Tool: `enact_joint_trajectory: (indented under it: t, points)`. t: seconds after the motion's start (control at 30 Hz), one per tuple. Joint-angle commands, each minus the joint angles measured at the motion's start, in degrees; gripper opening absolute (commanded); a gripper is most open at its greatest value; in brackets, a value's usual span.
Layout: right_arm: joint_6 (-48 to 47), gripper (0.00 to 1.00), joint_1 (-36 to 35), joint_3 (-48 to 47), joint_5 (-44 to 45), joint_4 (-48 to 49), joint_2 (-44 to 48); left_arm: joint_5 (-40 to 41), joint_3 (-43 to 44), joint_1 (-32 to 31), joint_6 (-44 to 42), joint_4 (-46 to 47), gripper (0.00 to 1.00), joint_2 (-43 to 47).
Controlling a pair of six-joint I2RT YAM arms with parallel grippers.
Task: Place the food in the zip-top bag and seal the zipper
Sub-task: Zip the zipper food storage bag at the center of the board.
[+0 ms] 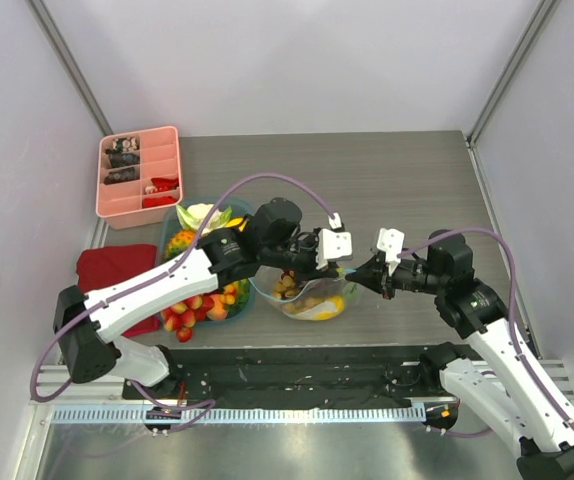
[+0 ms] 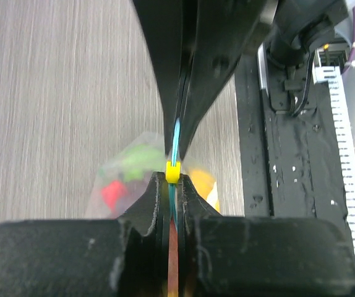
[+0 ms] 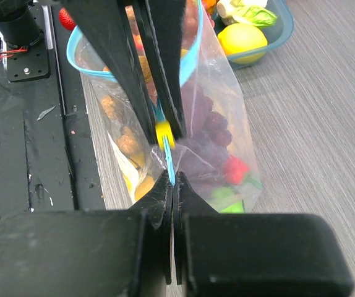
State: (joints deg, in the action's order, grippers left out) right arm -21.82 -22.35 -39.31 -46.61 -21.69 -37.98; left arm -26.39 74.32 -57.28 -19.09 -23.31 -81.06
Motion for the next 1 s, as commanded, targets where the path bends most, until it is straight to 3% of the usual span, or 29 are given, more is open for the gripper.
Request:
enact_joint_trajectory:
  t: [0.0, 0.97]
  points:
    - [0.73, 0.01, 0.38, -0.77, 0.47, 3.59, 1.85, 3.18, -2.51, 2.43, -2.17, -7.09, 0.03, 4.67]
    - [-0.67, 0.01, 0.9, -0.77, 8.99, -1.24, 3.26, 9.78, -11.92, 17.1, -13.6, -26.17, 0.04, 22.69]
